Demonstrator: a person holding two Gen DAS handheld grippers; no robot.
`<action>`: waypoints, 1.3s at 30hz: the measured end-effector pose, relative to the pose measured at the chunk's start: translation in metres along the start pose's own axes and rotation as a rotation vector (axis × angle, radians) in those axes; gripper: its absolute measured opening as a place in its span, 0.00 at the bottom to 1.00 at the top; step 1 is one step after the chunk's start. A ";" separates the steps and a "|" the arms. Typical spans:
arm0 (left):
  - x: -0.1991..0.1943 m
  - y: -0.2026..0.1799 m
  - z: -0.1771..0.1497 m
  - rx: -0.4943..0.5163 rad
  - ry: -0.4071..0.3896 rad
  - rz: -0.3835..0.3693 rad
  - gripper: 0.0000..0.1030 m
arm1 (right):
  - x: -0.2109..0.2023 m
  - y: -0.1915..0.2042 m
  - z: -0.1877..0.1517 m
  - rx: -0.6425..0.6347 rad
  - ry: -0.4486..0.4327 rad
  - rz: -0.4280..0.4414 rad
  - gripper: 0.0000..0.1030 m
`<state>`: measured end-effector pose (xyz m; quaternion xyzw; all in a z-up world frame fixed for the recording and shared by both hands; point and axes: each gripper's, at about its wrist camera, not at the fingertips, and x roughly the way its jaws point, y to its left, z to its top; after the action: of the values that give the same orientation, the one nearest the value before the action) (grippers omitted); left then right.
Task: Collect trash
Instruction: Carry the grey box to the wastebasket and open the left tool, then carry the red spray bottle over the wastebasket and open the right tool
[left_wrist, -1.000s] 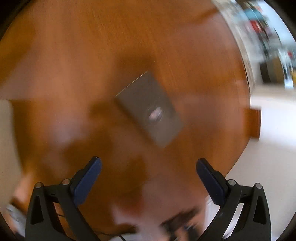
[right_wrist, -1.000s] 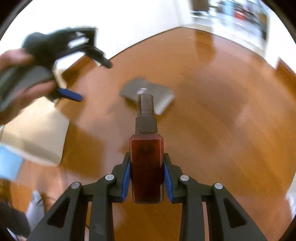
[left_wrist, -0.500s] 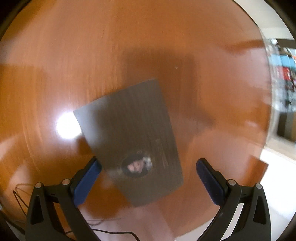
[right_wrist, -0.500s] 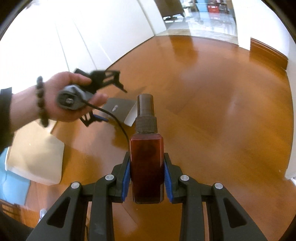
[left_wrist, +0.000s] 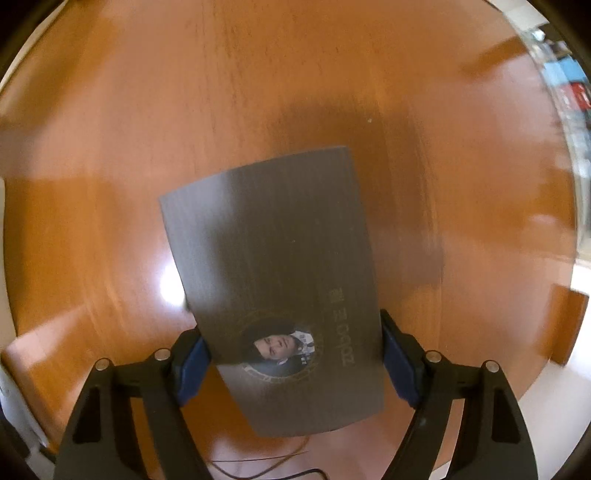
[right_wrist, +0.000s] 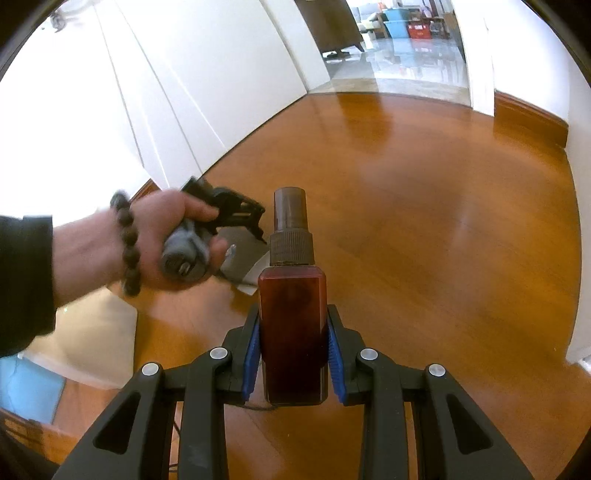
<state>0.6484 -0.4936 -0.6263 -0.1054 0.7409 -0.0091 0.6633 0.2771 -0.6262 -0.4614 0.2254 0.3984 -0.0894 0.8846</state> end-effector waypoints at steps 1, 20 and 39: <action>-0.009 0.005 -0.004 0.032 -0.024 -0.012 0.78 | -0.001 0.002 0.003 -0.009 -0.003 -0.005 0.32; -0.403 0.317 -0.085 0.202 -0.681 0.008 0.78 | -0.074 0.189 0.133 -0.264 -0.167 0.072 0.32; -0.462 0.418 -0.114 0.155 -0.547 0.020 1.00 | -0.090 0.448 0.113 -0.556 0.079 0.312 0.32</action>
<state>0.5206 -0.0213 -0.2233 -0.0455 0.5323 -0.0301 0.8448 0.4436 -0.2857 -0.1820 0.0367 0.4021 0.1685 0.8992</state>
